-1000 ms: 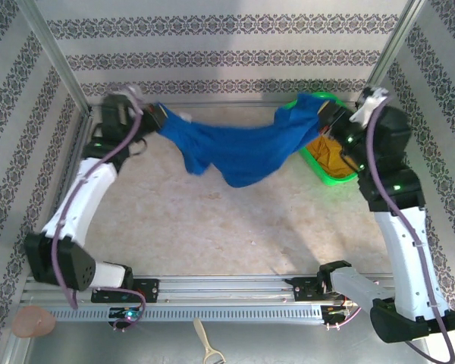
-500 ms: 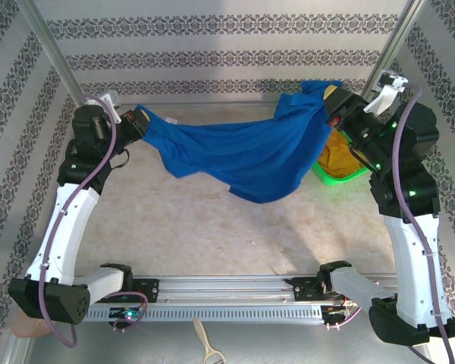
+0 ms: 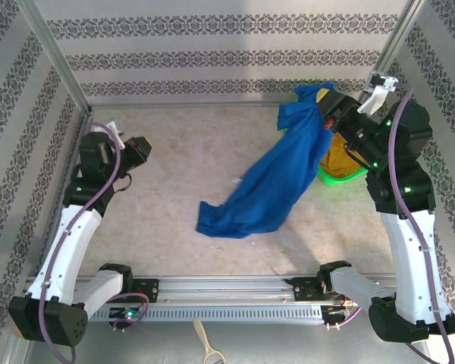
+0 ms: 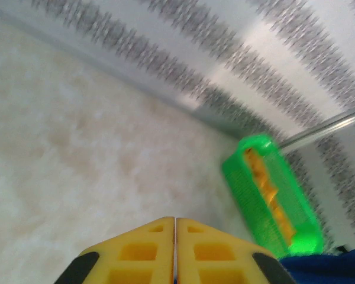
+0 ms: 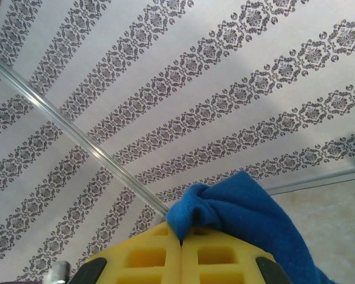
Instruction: Fold the inside-out t-shirt
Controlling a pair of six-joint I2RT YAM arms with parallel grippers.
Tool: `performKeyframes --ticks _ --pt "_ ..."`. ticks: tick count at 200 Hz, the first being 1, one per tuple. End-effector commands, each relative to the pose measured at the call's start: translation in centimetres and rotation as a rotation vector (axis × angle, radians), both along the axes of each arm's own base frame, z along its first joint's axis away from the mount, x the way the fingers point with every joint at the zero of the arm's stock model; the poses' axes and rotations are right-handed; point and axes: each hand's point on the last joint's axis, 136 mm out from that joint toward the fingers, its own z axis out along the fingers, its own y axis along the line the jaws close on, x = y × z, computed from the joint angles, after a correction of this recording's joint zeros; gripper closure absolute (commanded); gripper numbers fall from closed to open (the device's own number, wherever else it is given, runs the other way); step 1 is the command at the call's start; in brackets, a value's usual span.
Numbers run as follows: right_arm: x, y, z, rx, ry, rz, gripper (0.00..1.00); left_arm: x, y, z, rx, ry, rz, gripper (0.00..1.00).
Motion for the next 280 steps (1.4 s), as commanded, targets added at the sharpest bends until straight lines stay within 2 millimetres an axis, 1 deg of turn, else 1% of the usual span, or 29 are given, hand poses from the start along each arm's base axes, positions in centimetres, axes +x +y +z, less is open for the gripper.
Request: performKeyframes --ticks 1,10,19,26,36,49,70,89,104,139,164,188,219,249,264,280 --pt "0.0 0.3 0.6 0.011 -0.041 0.024 1.0 0.1 -0.9 -3.4 -0.053 0.053 -0.038 0.76" --pt "0.1 0.3 0.2 0.008 -0.034 0.023 1.0 -0.1 -1.7 -5.3 -0.062 0.09 -0.068 0.66" --pt "0.1 0.2 -0.2 0.004 -0.029 0.02 1.0 -0.3 -2.7 -7.3 -0.058 0.125 -0.098 0.59" --pt "0.1 0.2 -0.5 0.001 -0.024 0.019 1.0 -0.5 -3.7 -8.8 -0.054 0.156 -0.124 0.55" --pt "-0.1 0.1 -0.8 -0.001 -0.019 0.016 1.0 -0.7 -5.4 -10.5 -0.045 0.183 -0.167 0.5" --pt "-0.3 0.0 -1.4 -0.008 -0.014 0.008 1.0 -1.2 -8.2 -12.4 -0.028 0.216 -0.234 0.44" --pt "-0.8 -0.6 -2.3 -0.031 -0.002 -0.022 1.0 -2.3 -13.1 -14.6 -0.008 0.242 -0.338 0.38" --pt "-1.1 -1.4 -3.4 -0.055 0.015 -0.061 1.0 -3.7 -17.1 -16.5 0.036 0.26 -0.426 0.35" --pt "-1.4 -1.8 -4.0 -0.067 0.024 -0.082 1.0 -4.8 -19.6 -17.6 0.077 0.267 -0.47 0.35" --pt "-1.2 -2.3 -5.5 -0.078 0.055 -0.108 1.0 -7.0 -24.5 -20.0 0.098 0.281 -0.536 0.35" --pt "-1.0 -2.2 -5.8 -0.074 0.065 -0.101 1.0 -8.1 -27.6 -20.6 0.123 0.278 -0.587 0.35" --pt "-0.9 -2.2 -6.0 -0.075 0.07 -0.102 1.0 -8.4 -29.7 -21.0 0.151 0.272 -0.615 0.36" --pt "-1.0 -2.2 -6.4 -0.071 0.075 -0.1 1.0 -8.3 -31.2 -21.2 0.163 0.266 -0.628 0.37" --pt "-1.0 -2.2 -6.6 -0.066 0.077 -0.1 1.0 -8.3 -31.5 -21.9 0.179 0.285 -0.628 0.38" --pt "-1.0 -2.1 -6.5 -0.063 0.074 -0.098 1.0 -8.3 -31.4 -22.3 0.185 0.297 -0.617 0.38" --pt "-1.0 -2.1 -6.4 -0.06 0.07 -0.095 1.0 -8.3 -30.8 -22.7 0.203 0.304 -0.584 0.38"
